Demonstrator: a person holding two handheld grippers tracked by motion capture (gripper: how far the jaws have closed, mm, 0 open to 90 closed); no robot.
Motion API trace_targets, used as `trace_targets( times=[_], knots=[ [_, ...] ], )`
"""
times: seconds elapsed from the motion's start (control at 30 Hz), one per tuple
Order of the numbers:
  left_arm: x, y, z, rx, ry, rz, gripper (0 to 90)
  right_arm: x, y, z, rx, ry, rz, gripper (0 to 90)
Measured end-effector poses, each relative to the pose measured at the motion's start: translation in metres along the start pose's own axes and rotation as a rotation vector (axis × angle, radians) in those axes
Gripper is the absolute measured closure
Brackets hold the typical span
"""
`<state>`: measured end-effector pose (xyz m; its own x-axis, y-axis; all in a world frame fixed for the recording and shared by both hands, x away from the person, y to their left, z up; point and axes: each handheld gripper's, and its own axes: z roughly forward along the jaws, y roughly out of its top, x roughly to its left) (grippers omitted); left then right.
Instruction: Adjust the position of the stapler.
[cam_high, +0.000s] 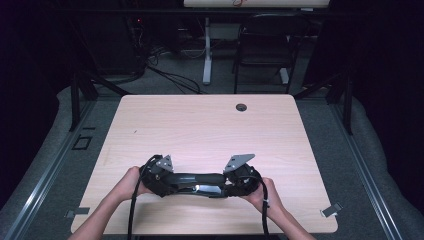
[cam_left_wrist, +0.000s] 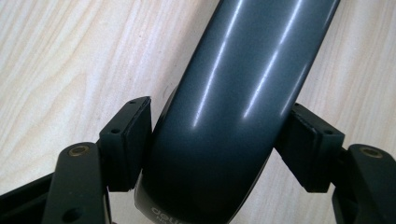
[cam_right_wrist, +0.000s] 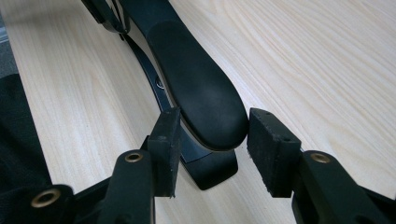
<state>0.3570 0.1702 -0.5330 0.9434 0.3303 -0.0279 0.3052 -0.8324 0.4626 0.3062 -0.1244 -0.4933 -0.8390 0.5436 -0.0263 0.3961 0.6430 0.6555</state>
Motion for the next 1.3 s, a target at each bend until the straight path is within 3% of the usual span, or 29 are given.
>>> trace_targets(
  times=[0.33,0.5,0.77,0.93,1.03,1.3],
  knots=[
    [0.009,0.006,0.002,-0.029,-0.009,-0.021,31.1,-0.012,0.004,0.003,-0.01,-0.008,0.007,55.3],
    [0.007,0.015,0.006,-0.022,-0.004,0.012,33.2,-0.013,0.005,0.003,-0.01,-0.01,0.011,55.3],
    [0.013,0.021,0.009,-0.027,-0.008,0.02,33.6,-0.018,0.004,0.002,-0.009,-0.01,0.028,55.9],
    [0.019,0.029,0.012,-0.038,-0.002,0.013,34.3,-0.031,0.005,0.001,-0.018,-0.021,0.043,55.8],
    [0.02,0.03,0.013,-0.042,-0.003,0.017,34.7,-0.038,0.003,0.002,-0.03,0.003,0.064,55.8],
    [0.019,0.028,0.012,-0.05,-0.007,0.021,35.2,-0.038,0.002,0.001,-0.026,0.006,0.073,56.1]
  ],
)
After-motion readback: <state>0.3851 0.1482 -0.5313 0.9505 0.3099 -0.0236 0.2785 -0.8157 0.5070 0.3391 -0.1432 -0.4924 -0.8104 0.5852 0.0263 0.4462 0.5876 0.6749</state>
